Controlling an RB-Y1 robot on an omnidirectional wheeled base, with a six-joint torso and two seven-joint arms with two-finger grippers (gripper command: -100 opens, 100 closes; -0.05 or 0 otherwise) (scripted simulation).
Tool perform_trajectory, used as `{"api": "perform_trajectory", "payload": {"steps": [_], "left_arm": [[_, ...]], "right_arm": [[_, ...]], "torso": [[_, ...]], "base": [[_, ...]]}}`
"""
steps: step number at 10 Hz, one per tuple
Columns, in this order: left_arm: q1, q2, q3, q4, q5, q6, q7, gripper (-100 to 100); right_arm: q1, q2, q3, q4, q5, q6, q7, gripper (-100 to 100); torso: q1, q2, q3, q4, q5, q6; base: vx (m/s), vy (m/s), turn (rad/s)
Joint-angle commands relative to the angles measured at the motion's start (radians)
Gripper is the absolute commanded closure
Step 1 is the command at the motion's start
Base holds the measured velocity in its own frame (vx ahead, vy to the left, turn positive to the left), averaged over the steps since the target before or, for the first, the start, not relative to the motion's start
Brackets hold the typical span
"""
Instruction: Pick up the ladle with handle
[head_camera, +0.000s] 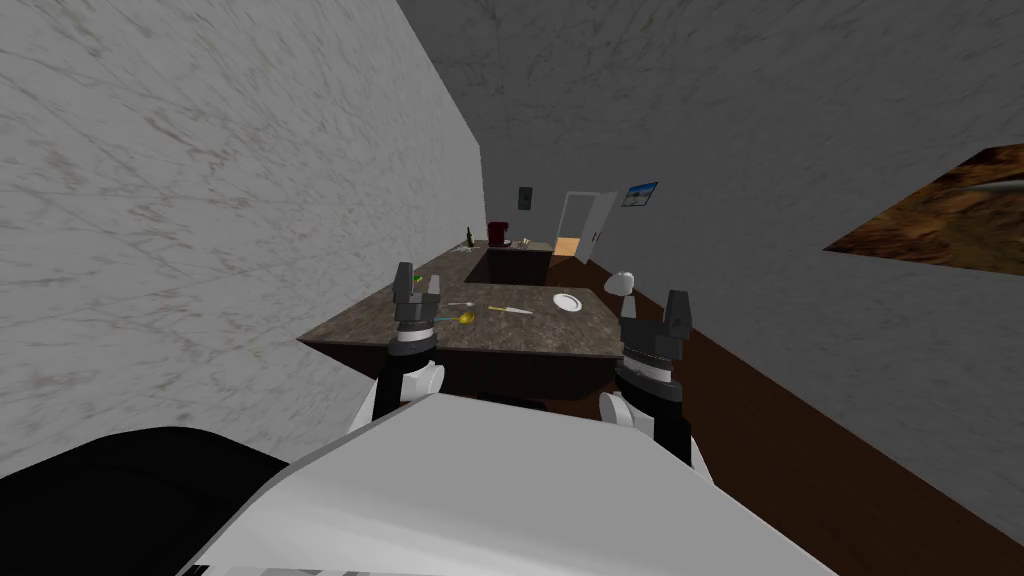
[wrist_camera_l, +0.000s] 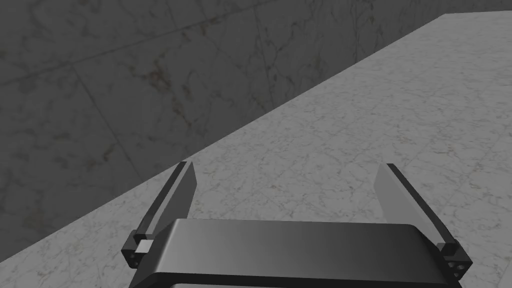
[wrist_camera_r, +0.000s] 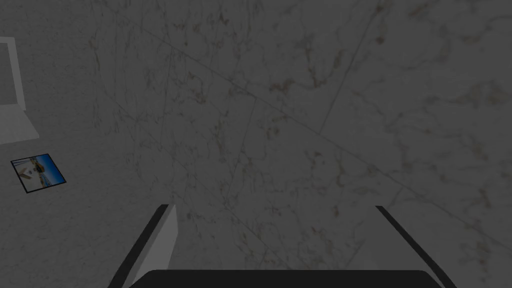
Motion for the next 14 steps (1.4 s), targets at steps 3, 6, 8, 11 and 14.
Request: {"api": "perform_trajectory", "payload": {"steps": [3, 6, 8, 11, 14], "left_arm": [[-0.017, 0.042, 0.002, 0.011, 0.009, 0.081, 0.016, -100], [-0.033, 0.067, 0.005, 0.019, 0.017, 0.150, 0.030, -100], [-0.043, 0.080, 0.007, 0.024, 0.021, 0.191, 0.039, -100], [-0.066, 0.106, 0.012, 0.035, 0.029, 0.271, 0.058, -100], [-0.079, 0.120, 0.016, 0.041, 0.034, 0.342, 0.069, -100]], "right_arm": [[0.000, 0.000, 0.000, 0.000, 0.000, 0.000, 0.000, 0], [0.000, 0.000, 0.000, 0.000, 0.000, 0.000, 0.000, 0], [0.000, 0.000, 0.000, 0.000, 0.000, 0.000, 0.000, 0], [0.000, 0.000, 0.000, 0.000, 0.000, 0.000, 0.000, 0], [0.000, 0.000, 0.000, 0.000, 0.000, 0.000, 0.000, 0]], "torso": [[0.002, 0.002, 0.001, 0.000, 0.000, 0.000], [0.005, 0.003, 0.001, 0.001, 0.001, 0.000], [0.003, 0.002, 0.001, 0.000, 0.001, 0.000], [0.002, 0.001, 0.001, 0.000, 0.001, 0.000], [0.003, 0.001, 0.001, 0.000, 0.001, 0.000]], "base": [[-0.026, 0.034, -0.094], [-0.036, 0.056, -0.101], [-0.021, 0.030, -0.075], [-0.028, 0.037, -0.100], [-0.022, 0.038, -0.096]]}}
